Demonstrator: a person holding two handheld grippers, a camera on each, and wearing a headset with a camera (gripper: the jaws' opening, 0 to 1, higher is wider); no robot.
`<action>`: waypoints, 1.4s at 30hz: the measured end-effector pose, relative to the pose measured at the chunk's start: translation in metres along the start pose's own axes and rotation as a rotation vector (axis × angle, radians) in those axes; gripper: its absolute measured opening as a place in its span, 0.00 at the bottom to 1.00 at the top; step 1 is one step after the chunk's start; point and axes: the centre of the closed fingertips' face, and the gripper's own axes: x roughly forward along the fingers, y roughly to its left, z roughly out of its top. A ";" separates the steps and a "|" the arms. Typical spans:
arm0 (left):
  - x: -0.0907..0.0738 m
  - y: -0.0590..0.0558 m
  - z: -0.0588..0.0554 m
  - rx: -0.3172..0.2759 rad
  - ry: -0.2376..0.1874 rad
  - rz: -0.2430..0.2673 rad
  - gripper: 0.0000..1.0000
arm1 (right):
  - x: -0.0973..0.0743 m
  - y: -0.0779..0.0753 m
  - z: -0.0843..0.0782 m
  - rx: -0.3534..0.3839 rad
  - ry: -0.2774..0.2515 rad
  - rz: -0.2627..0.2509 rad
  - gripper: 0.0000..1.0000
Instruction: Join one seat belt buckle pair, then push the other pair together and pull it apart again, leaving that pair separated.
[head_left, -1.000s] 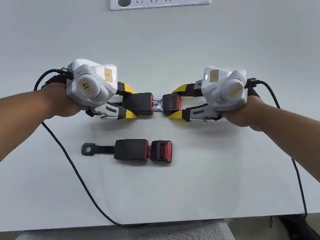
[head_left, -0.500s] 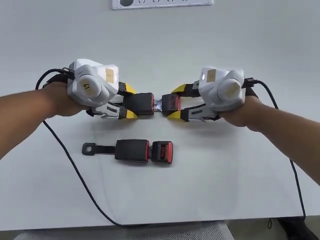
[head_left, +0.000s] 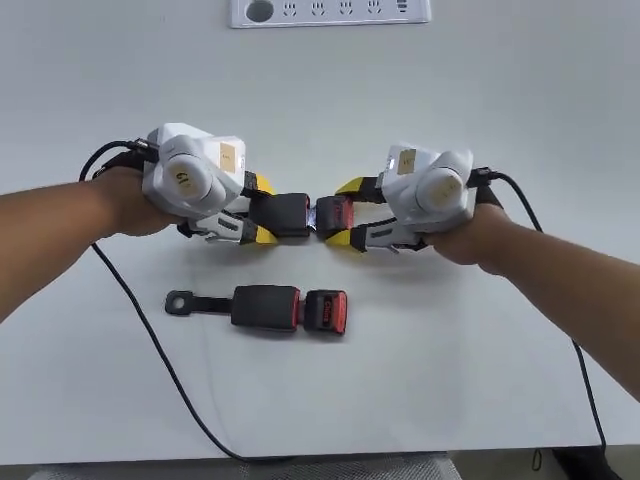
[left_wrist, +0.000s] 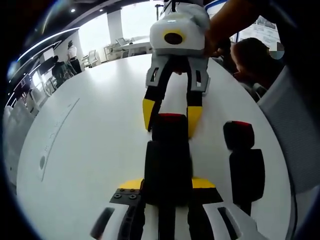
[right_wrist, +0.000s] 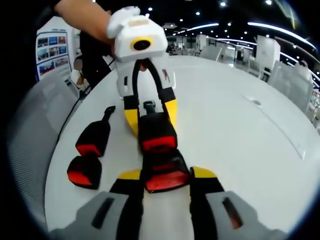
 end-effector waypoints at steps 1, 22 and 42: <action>0.000 0.000 0.000 0.000 0.000 0.000 0.33 | 0.000 -0.001 0.000 -0.001 0.001 -0.003 0.35; 0.000 -0.002 0.000 0.035 0.030 -0.025 0.33 | 0.001 0.000 -0.003 -0.006 0.066 -0.023 0.36; -0.001 -0.002 0.000 0.029 0.036 -0.025 0.34 | 0.001 0.003 -0.005 -0.028 0.092 -0.040 0.36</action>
